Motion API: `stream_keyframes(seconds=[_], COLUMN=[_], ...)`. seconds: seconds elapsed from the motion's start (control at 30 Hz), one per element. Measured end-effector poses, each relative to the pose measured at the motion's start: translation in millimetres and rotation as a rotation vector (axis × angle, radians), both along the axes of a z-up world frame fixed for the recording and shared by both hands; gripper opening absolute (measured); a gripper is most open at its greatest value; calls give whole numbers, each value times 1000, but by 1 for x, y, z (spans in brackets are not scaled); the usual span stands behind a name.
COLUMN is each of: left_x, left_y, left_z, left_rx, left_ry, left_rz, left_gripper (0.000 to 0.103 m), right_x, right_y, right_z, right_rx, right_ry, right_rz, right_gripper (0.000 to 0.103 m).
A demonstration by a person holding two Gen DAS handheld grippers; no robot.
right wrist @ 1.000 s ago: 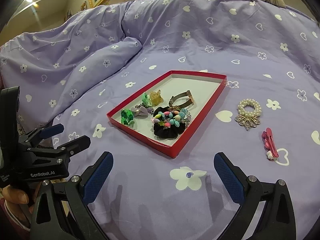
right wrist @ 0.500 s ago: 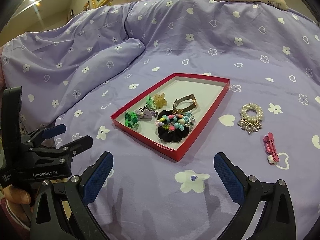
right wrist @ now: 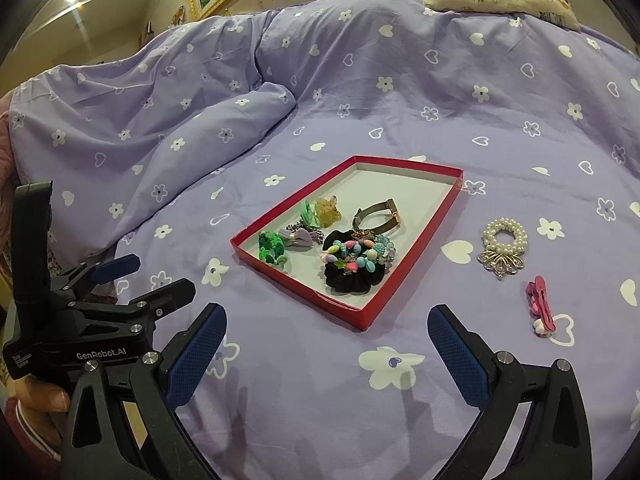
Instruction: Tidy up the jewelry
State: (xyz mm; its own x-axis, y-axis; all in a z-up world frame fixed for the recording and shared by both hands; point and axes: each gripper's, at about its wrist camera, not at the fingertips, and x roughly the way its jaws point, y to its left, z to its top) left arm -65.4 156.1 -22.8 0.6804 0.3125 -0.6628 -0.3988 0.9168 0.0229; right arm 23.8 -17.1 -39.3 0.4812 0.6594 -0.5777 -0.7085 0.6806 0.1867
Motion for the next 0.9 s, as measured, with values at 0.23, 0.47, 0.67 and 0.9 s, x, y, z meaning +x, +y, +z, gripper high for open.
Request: stream_keyframes(seconds=[0.23,0.47,0.67,0.9], left_x=[0,0,-1,-1], left_y=[1,0,-1,-2], left_z=[1,1,2,2], left_rx=[2,1,4,4], left_ry=[-3,-4,-2,-1], left_rz=[3,3,0,1], left_gripper=[103,103,103,103], right_x=[-2,-4,-5,-6], right_y=[3,3,4,3], right_z=[2,4,5,7], right_rx=[-1,4,5,9], right_ry=[-1,-6,-7,-9], right_rz=[8,13,12,14], right_gripper=[102,102,102,102])
